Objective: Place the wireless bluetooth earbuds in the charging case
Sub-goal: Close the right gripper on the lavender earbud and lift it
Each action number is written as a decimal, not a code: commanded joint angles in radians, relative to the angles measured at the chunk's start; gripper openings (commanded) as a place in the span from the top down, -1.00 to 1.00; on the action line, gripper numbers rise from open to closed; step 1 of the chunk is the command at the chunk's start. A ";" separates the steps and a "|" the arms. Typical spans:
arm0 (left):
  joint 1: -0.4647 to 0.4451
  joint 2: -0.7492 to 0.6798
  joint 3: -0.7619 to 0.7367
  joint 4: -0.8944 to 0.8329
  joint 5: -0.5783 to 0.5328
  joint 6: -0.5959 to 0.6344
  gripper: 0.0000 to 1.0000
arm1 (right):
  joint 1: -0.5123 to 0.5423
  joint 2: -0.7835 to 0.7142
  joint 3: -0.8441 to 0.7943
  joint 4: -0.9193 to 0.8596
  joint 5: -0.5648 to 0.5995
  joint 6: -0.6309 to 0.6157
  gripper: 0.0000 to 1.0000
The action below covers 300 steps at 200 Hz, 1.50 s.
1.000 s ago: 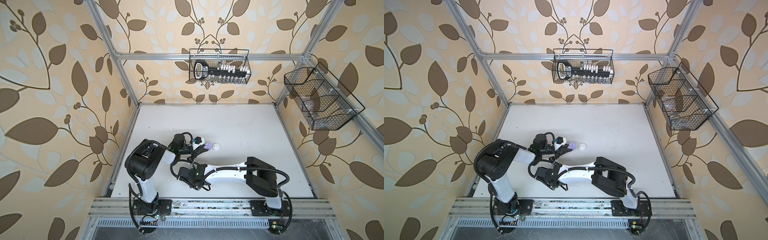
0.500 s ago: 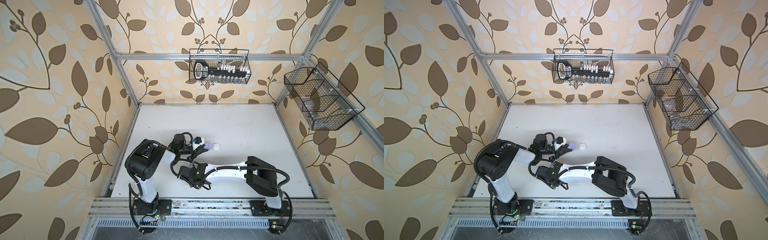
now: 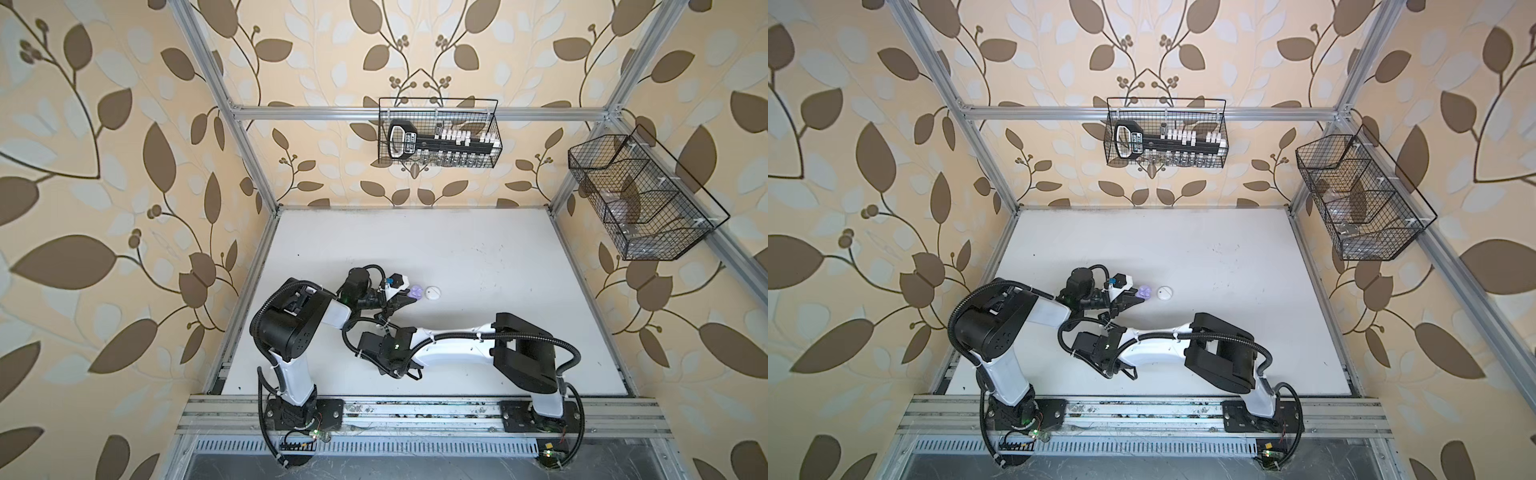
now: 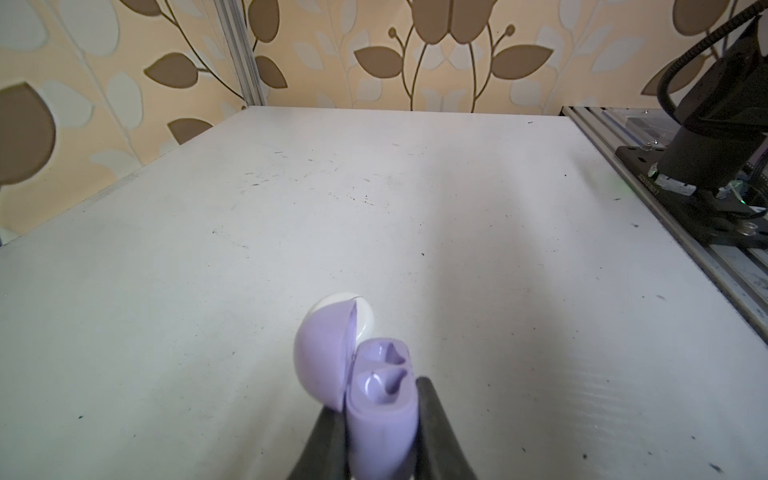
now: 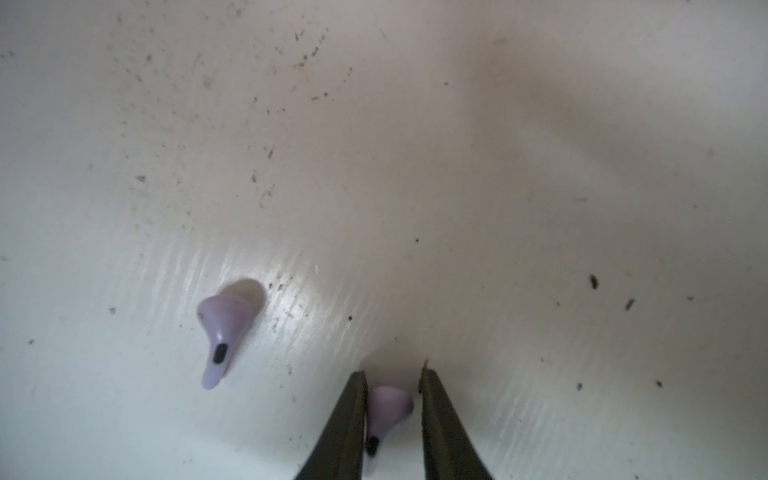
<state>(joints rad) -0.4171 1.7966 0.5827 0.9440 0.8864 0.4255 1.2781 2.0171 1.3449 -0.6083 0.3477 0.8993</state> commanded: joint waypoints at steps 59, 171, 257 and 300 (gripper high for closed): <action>0.013 0.006 0.006 0.037 0.021 -0.004 0.97 | 0.004 0.000 -0.058 -0.005 -0.039 0.033 0.49; 0.014 0.006 0.008 0.034 0.022 -0.003 0.97 | 0.004 0.000 -0.072 0.007 -0.046 0.041 0.60; 0.014 0.006 0.007 0.034 0.022 -0.004 0.96 | 0.003 -0.043 -0.076 -0.002 -0.014 0.042 0.63; 0.013 0.006 0.007 0.033 0.021 -0.004 0.96 | 0.001 -0.083 -0.092 0.012 0.028 0.053 0.63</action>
<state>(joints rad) -0.4171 1.7969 0.5827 0.9451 0.8864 0.4255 1.2785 1.9739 1.2835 -0.5632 0.3408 0.9268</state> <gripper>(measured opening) 0.223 0.186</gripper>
